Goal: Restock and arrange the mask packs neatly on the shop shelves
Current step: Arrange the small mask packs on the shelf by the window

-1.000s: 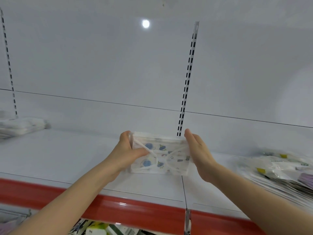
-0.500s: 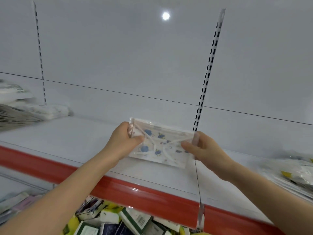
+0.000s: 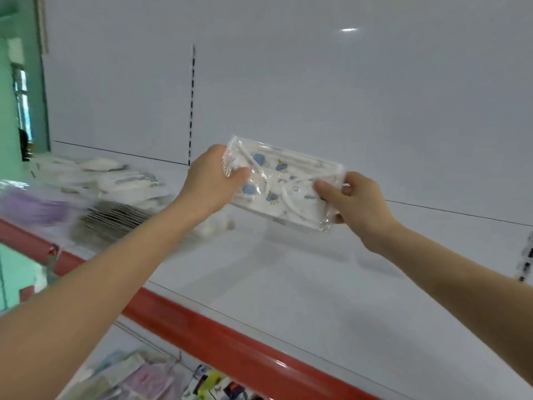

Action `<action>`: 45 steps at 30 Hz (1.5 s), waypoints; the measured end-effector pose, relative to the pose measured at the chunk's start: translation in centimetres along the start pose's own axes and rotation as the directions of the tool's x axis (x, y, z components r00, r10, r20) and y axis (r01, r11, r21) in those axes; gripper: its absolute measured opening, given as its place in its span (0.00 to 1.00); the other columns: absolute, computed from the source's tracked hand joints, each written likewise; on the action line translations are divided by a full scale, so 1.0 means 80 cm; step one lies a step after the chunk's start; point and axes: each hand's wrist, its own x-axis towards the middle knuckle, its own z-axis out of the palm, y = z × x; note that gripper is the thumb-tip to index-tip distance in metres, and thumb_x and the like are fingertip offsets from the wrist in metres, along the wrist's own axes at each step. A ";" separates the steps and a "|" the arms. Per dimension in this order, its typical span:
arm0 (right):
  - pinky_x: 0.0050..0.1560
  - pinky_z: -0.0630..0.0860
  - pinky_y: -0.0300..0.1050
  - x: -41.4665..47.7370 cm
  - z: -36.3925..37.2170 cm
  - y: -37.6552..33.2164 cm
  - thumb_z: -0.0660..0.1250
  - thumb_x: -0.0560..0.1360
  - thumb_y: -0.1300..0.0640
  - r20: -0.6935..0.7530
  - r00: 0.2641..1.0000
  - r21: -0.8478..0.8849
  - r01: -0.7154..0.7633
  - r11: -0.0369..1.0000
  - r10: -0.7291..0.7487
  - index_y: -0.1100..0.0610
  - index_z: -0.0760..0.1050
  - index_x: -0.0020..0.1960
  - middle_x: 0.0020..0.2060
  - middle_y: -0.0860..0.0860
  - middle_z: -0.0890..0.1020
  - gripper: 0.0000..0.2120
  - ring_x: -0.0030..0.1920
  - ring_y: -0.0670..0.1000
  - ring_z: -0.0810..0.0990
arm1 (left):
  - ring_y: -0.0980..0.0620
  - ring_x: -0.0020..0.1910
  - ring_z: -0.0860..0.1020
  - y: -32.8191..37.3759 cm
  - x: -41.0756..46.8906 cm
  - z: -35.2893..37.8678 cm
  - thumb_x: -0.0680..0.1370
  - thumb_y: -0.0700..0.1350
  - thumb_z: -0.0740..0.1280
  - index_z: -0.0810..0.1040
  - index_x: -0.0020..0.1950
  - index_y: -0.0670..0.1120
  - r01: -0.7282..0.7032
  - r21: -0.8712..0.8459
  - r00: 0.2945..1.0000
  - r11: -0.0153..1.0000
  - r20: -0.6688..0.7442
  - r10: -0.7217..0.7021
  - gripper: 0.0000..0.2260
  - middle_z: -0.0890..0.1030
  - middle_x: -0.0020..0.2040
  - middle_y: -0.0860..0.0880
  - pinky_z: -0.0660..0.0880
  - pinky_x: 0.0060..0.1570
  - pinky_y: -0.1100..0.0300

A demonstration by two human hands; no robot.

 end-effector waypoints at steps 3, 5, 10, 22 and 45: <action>0.27 0.77 0.36 0.042 0.083 0.001 0.67 0.75 0.58 0.015 0.999 0.064 -0.031 0.997 0.031 0.60 0.76 0.45 0.35 0.51 0.80 0.05 0.27 0.41 0.79 | 0.49 0.42 0.70 -0.063 0.055 -0.037 0.75 0.46 0.66 0.73 0.49 0.42 -0.023 0.120 0.999 0.992 0.051 0.017 0.08 0.73 0.41 0.49 0.62 0.31 0.67; 0.27 0.77 0.36 0.066 0.130 0.002 0.67 0.75 0.58 0.019 0.998 0.103 -0.069 0.992 0.067 0.60 0.76 0.44 0.35 0.51 0.80 0.05 0.27 0.41 0.79 | 0.48 0.42 0.70 -0.099 0.091 -0.058 0.75 0.47 0.67 0.72 0.47 0.41 -0.031 0.178 0.995 0.984 0.097 0.014 0.10 0.73 0.40 0.48 0.63 0.31 0.65; 0.27 0.76 0.36 0.118 0.214 0.009 0.68 0.75 0.57 0.032 0.982 0.088 -0.189 0.978 0.186 0.65 0.75 0.46 0.34 0.53 0.78 0.10 0.28 0.45 0.78 | 0.48 0.44 0.70 -0.180 0.157 -0.077 0.73 0.48 0.69 0.70 0.44 0.42 0.004 0.257 0.976 0.966 0.211 -0.061 0.12 0.72 0.45 0.44 0.66 0.43 0.56; 0.32 0.74 0.43 0.167 0.296 0.083 0.69 0.73 0.51 0.025 0.925 -0.413 -0.336 0.846 0.380 0.58 0.68 0.28 0.27 0.53 0.75 0.19 0.31 0.53 0.76 | 0.49 0.46 0.73 -0.301 0.193 -0.031 0.74 0.48 0.69 0.73 0.48 0.45 0.019 0.381 0.820 0.924 0.523 -0.232 0.09 0.77 0.48 0.46 0.67 0.35 0.62; 0.43 0.69 0.45 0.165 0.270 0.103 0.49 0.80 0.45 -0.059 0.934 -0.629 -0.309 0.713 0.353 0.58 0.65 0.33 0.34 0.53 0.74 0.23 0.38 0.55 0.72 | 0.48 0.41 0.73 -0.299 0.187 -0.017 0.82 0.51 0.53 0.73 0.48 0.41 -0.261 0.482 0.739 0.836 0.657 -0.148 0.16 0.78 0.48 0.42 0.65 0.36 0.59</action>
